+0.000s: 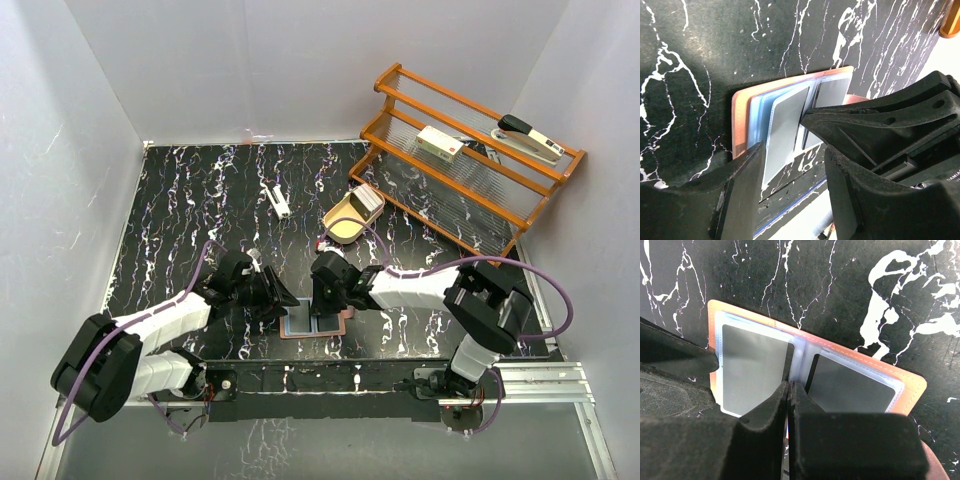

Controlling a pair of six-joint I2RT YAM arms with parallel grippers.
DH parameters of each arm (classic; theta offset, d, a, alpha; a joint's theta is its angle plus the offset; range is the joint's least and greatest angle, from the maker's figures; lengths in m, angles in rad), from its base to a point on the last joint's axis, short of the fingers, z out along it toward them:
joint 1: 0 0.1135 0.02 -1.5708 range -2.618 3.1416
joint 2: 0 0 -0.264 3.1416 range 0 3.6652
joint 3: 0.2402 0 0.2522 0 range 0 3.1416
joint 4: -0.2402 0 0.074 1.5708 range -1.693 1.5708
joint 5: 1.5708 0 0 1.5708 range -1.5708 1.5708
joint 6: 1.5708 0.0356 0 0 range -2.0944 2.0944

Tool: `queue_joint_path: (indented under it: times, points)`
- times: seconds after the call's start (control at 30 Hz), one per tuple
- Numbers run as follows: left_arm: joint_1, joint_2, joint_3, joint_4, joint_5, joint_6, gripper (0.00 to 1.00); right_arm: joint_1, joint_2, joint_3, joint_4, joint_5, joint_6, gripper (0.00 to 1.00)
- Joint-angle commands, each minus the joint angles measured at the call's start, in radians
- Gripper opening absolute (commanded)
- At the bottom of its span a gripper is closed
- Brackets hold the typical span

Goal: Put the credit cards into the card holder
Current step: Turn over the card slot in the card holder.

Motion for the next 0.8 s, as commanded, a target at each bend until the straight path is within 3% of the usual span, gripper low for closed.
queue_joint_path:
  times: [0.0,0.37,0.6,0.77]
  points:
    - [0.006,0.007,0.012,0.050,0.045,0.007,0.48,0.005,0.024,-0.051,0.026,0.011,0.006,0.00]
    - [0.006,0.022,0.012,0.049,0.044,0.035,0.49,0.005,0.038,-0.079,0.054,0.001,0.011,0.00]
    - [0.006,0.001,0.042,-0.059,0.010,0.097,0.52,0.005,0.043,-0.094,0.056,0.004,0.006,0.00]
    - [0.006,0.029,0.034,-0.009,0.044,0.096,0.53,0.005,0.043,-0.092,0.051,0.006,0.005,0.00]
